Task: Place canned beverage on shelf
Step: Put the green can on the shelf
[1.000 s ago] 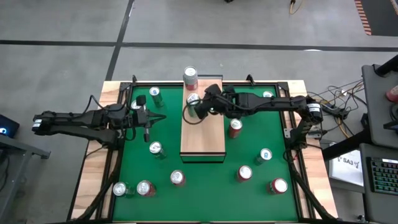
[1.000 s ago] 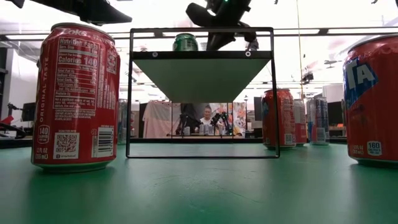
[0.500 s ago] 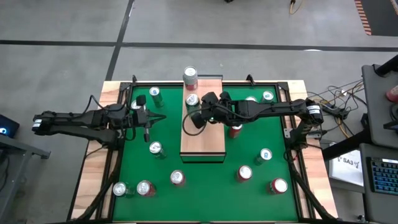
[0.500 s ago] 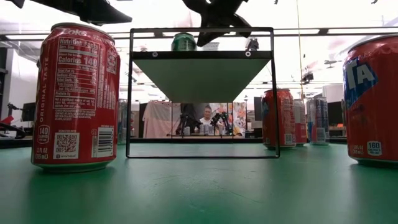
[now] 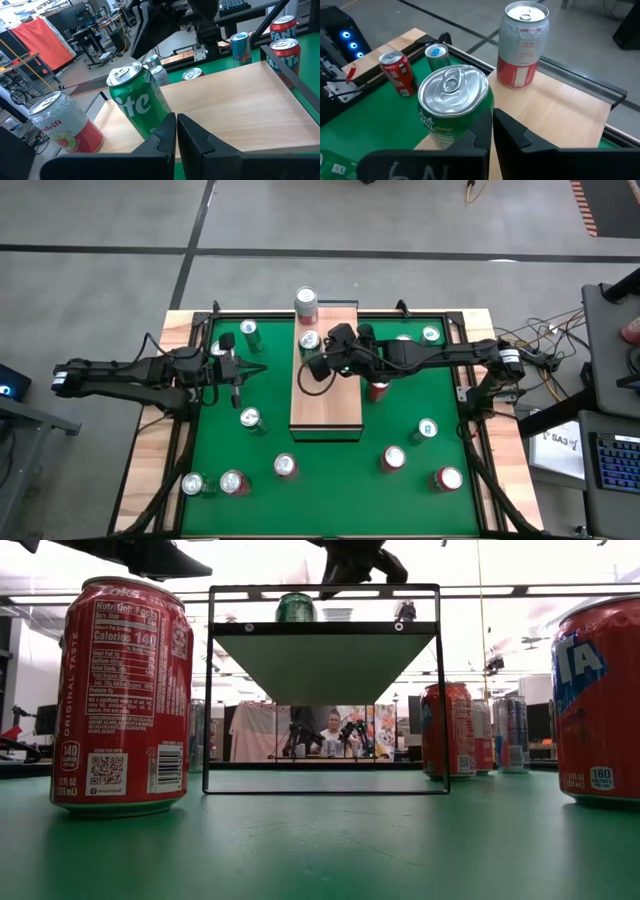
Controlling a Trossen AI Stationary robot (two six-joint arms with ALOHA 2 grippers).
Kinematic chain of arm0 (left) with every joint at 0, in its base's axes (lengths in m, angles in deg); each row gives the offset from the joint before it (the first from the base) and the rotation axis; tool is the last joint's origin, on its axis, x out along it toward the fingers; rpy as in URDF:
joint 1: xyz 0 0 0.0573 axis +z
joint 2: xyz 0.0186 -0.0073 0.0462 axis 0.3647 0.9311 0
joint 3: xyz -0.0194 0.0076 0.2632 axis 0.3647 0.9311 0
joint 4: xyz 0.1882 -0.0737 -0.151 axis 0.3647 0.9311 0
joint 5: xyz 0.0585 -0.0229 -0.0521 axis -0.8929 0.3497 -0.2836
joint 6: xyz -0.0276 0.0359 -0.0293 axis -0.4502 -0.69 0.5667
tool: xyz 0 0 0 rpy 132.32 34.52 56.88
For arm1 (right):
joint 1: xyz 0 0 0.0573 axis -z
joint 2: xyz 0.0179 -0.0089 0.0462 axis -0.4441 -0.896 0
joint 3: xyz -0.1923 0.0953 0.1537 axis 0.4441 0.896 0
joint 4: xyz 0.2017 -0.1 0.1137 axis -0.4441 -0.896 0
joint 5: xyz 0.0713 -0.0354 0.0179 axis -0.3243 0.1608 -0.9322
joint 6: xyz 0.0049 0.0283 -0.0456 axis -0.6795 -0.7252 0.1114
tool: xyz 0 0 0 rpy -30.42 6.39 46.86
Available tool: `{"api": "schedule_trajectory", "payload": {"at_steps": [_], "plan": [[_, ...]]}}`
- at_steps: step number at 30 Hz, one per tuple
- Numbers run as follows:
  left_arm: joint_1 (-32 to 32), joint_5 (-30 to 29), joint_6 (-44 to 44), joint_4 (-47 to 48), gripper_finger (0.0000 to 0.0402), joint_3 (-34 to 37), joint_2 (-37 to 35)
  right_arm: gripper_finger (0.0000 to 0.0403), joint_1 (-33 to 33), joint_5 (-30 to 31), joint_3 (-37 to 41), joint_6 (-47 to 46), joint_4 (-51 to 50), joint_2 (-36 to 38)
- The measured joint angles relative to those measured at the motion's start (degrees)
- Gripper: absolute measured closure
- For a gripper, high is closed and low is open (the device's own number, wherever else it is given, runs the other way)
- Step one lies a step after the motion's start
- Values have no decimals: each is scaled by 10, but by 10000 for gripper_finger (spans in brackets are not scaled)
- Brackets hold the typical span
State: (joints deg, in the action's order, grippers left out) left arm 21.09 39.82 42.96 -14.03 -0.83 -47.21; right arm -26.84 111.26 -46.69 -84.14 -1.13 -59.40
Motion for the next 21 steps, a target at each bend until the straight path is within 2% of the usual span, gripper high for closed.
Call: {"api": "schedule_trajectory", "payload": {"at_steps": [8, 21], "plan": [[0, 0, 0, 0, 402, 0, 0, 394, -9, -119, 0, -15, -12, -2], [0, 0, -6, 0, 402, 0, 0, 394, 5, -122, 0, 5, 2, -35]]}}
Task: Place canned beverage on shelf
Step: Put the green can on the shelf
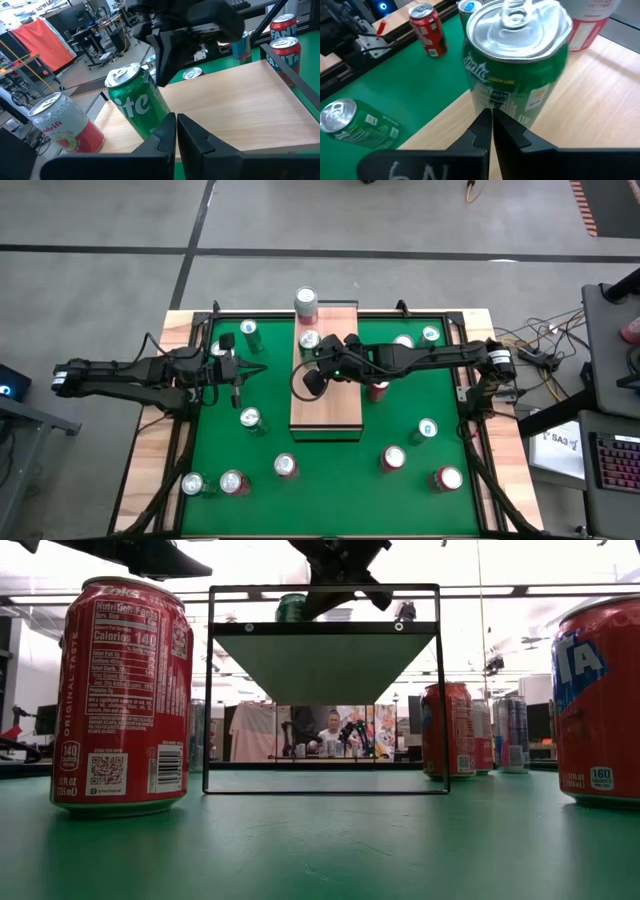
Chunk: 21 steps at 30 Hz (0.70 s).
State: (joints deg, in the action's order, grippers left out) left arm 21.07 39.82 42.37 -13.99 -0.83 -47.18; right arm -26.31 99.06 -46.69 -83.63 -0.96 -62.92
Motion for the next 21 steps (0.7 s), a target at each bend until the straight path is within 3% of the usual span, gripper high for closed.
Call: {"api": "schedule_trajectory", "payload": {"at_steps": [21], "plan": [[0, 0, -3, 0, 402, 0, 0, 394, 9, 0, 0, 47, 46, 0]]}}
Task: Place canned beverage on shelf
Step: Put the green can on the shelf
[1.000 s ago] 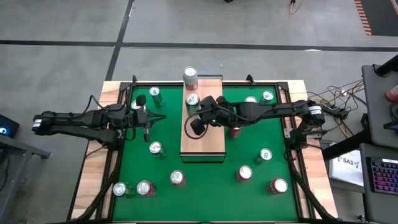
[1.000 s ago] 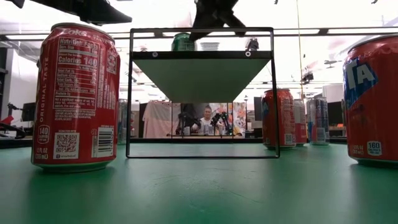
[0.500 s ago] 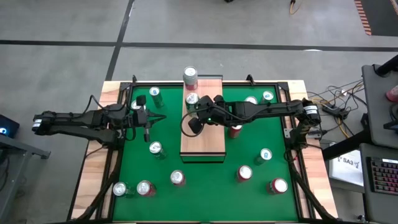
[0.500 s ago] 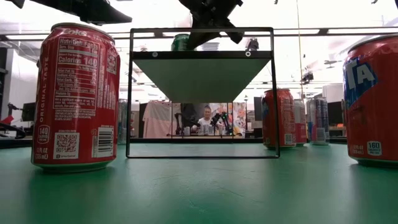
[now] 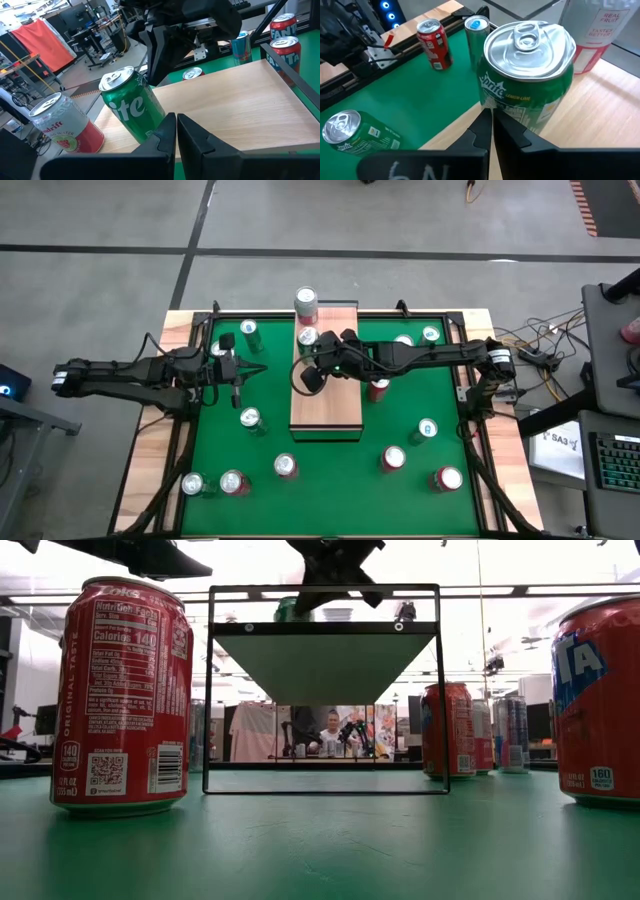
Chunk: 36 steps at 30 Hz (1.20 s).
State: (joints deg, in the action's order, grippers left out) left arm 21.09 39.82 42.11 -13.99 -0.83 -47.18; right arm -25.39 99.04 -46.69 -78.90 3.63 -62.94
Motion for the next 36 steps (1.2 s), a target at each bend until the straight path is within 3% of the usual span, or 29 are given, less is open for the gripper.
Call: {"api": "schedule_trajectory", "payload": {"at_steps": [15, 36], "plan": [[0, 0, 0, 0, 402, 0, 0, 394, 9, 1, 0, 62, 72, 0], [0, 0, 0, 0, 402, 0, 0, 394, 21, 1, 4, 86, 74, 0]]}}
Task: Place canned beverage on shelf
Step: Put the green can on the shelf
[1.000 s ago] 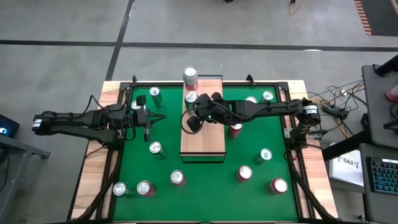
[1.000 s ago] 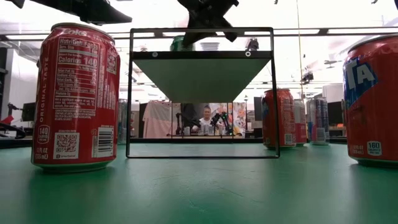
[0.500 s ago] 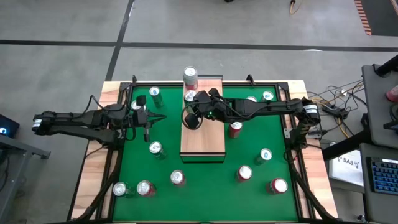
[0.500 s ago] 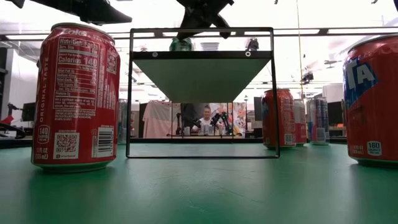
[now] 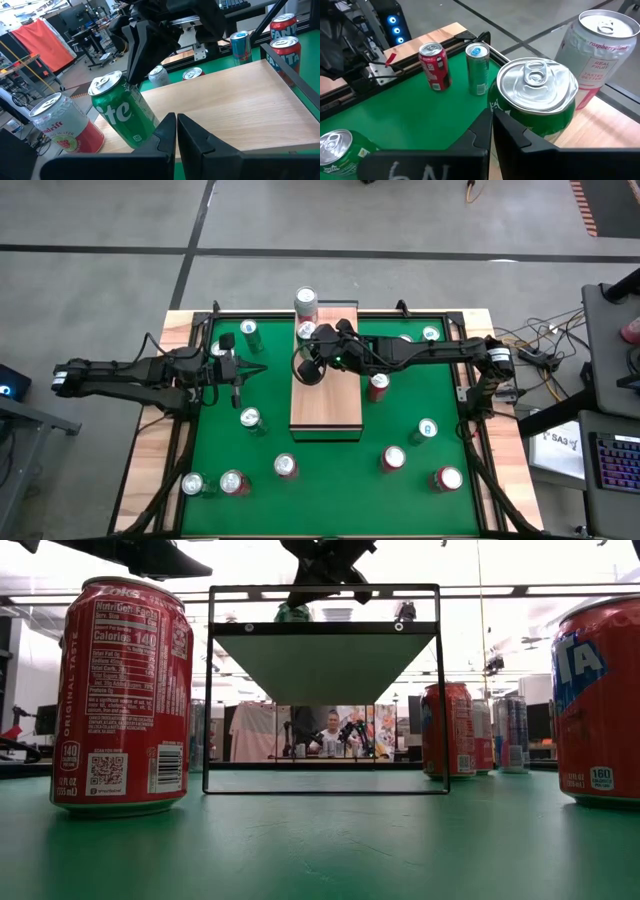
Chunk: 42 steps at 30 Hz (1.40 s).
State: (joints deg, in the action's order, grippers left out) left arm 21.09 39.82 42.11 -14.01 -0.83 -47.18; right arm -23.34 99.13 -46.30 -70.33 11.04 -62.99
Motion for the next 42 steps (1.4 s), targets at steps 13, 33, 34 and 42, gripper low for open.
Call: {"api": "schedule_trajectory", "payload": {"at_steps": [13, 33, 34, 42], "plan": [[0, 0, -1, -2, 402, 0, 0, 394, 13, -1, 8, 25, 16, 0], [0, 0, -1, 2, 402, 0, 0, 394, 13, -20, 7, 26, -7, 3], [0, 0, 0, 2, 402, 0, 0, 394, 15, -20, 7, 27, -7, 3], [0, 0, 0, 2, 402, 0, 0, 394, 31, -22, 8, 33, -3, 2]]}}
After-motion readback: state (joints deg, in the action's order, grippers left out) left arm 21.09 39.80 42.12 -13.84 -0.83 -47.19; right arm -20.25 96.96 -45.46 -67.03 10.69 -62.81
